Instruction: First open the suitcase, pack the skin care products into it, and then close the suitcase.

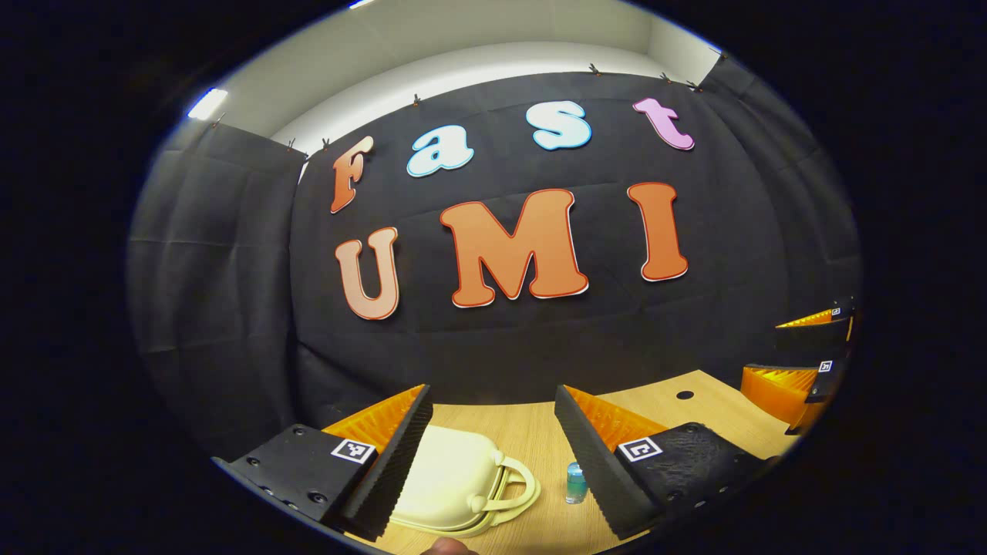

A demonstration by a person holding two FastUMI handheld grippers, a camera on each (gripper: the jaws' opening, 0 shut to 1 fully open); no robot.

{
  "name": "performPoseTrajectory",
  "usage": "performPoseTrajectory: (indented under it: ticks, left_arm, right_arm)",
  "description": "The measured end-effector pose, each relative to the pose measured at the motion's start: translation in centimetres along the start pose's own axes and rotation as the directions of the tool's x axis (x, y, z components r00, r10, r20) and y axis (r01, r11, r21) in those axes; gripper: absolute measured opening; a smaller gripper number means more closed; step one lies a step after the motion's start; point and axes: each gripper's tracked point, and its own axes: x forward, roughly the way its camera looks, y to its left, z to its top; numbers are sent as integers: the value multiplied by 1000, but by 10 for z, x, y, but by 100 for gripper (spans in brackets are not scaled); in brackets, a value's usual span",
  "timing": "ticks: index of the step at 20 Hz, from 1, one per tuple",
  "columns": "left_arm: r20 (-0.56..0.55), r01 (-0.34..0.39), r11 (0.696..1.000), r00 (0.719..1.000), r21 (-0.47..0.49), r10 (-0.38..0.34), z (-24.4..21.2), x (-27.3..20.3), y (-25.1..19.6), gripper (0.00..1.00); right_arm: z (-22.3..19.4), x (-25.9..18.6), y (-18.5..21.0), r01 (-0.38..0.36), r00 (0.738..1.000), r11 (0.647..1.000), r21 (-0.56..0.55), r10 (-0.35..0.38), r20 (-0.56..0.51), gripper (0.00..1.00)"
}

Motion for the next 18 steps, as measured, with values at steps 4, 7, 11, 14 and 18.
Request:
performPoseTrajectory:
  ticks: [4,7,11,14,18]
  left_arm:
    - [-3,-9,1000,1000,14,9,-5,4,-1,98]
    - [-17,-3,999,1000,51,4,-14,9,3,98]
    - [-78,60,984,996,169,-47,-47,20,2,98]
    - [-132,148,956,984,254,-117,-79,30,-7,98]
    - [-185,249,887,964,388,-189,-118,46,-14,98]
  right_arm:
    - [-13,2,3,-12,1000,999,-34,12,-12,95]
    - [-17,6,11,-19,1000,1000,-13,19,-22,96]
    - [-15,15,16,1,1000,1000,-19,-1,-20,95]
    - [-17,26,10,59,998,998,-38,-60,-21,95]
    - [-16,32,5,121,992,993,-13,-122,-38,95]
